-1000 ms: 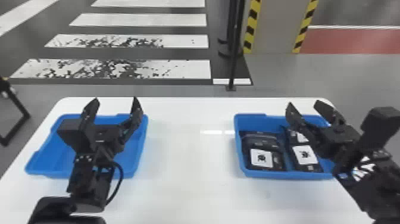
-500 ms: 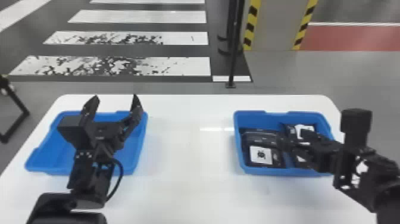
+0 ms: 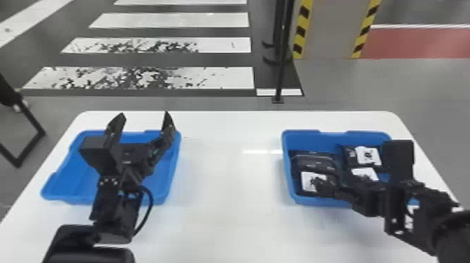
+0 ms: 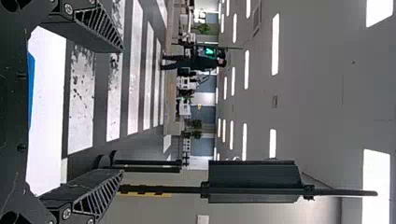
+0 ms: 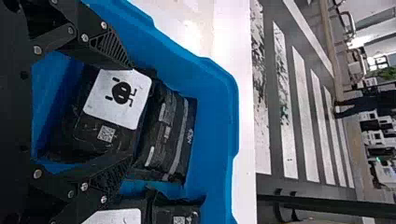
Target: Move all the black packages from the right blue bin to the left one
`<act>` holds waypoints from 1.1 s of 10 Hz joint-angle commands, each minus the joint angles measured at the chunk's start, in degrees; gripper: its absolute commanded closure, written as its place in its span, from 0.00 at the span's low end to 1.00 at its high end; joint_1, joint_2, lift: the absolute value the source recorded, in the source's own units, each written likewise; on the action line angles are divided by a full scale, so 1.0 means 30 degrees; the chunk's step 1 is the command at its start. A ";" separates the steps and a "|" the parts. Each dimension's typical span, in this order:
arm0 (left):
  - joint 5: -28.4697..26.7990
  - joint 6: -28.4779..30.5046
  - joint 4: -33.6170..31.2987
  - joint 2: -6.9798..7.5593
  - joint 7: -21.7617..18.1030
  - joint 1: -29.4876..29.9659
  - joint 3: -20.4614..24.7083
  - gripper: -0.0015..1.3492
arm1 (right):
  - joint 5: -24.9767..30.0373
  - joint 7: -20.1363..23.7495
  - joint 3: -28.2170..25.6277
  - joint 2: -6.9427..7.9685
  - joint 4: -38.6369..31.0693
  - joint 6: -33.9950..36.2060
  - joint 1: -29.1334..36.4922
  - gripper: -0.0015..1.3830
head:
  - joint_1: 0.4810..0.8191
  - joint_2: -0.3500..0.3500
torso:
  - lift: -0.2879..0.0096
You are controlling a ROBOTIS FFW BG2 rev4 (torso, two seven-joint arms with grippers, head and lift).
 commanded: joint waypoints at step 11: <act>0.0072 0.0087 0.0140 0.0000 0.0001 0.0048 0.0039 0.09 | -0.4038 -0.0019 0.1397 -0.0445 0.4527 0.0150 -0.2841 0.84 | 0.63 0.62 | 0.50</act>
